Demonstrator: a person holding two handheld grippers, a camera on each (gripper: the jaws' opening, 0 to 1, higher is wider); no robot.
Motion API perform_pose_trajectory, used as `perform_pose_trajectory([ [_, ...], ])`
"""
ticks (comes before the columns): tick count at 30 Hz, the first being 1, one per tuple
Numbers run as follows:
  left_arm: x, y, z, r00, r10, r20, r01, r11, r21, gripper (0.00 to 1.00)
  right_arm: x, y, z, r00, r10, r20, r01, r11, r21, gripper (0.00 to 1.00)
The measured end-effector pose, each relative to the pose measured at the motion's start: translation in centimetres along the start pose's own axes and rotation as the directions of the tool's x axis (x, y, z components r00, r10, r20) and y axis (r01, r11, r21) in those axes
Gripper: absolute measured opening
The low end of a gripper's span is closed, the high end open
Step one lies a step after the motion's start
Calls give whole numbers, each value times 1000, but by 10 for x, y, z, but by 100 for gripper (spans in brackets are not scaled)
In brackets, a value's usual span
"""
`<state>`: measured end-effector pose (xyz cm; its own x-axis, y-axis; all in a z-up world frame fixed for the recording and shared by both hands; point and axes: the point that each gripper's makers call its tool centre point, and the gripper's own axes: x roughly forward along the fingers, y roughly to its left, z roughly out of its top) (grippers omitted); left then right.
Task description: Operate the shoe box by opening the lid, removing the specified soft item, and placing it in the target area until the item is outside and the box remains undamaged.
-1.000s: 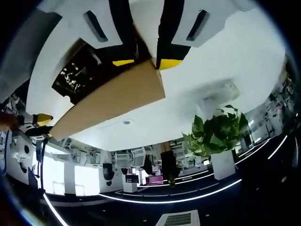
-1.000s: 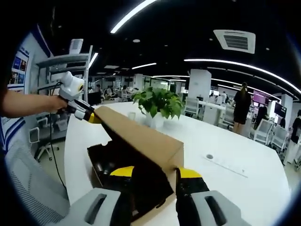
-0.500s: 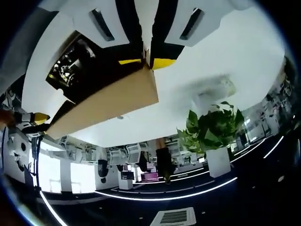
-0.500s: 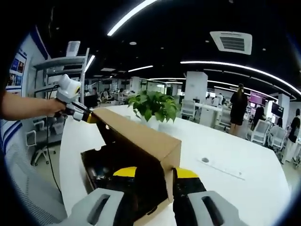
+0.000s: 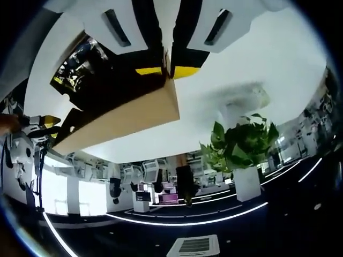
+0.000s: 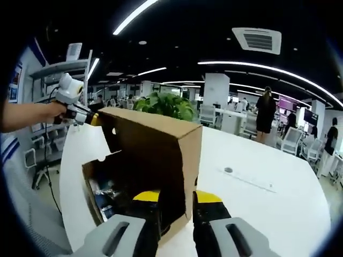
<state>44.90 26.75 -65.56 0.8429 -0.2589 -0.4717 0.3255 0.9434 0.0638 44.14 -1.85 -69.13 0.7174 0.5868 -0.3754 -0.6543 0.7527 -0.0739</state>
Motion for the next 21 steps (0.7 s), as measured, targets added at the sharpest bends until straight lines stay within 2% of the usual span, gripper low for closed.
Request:
perform_pose_trajectory([
  [5,5,3,5,1000,4,10,-4,1000,-7,1,7,-8,-14,999,-28,-31,28,1000,-10,14],
  [21,19,10,17,999,11,39,-10,1000,-30,1,32,-19,-39,994,-69,-79,70,998,0,4],
])
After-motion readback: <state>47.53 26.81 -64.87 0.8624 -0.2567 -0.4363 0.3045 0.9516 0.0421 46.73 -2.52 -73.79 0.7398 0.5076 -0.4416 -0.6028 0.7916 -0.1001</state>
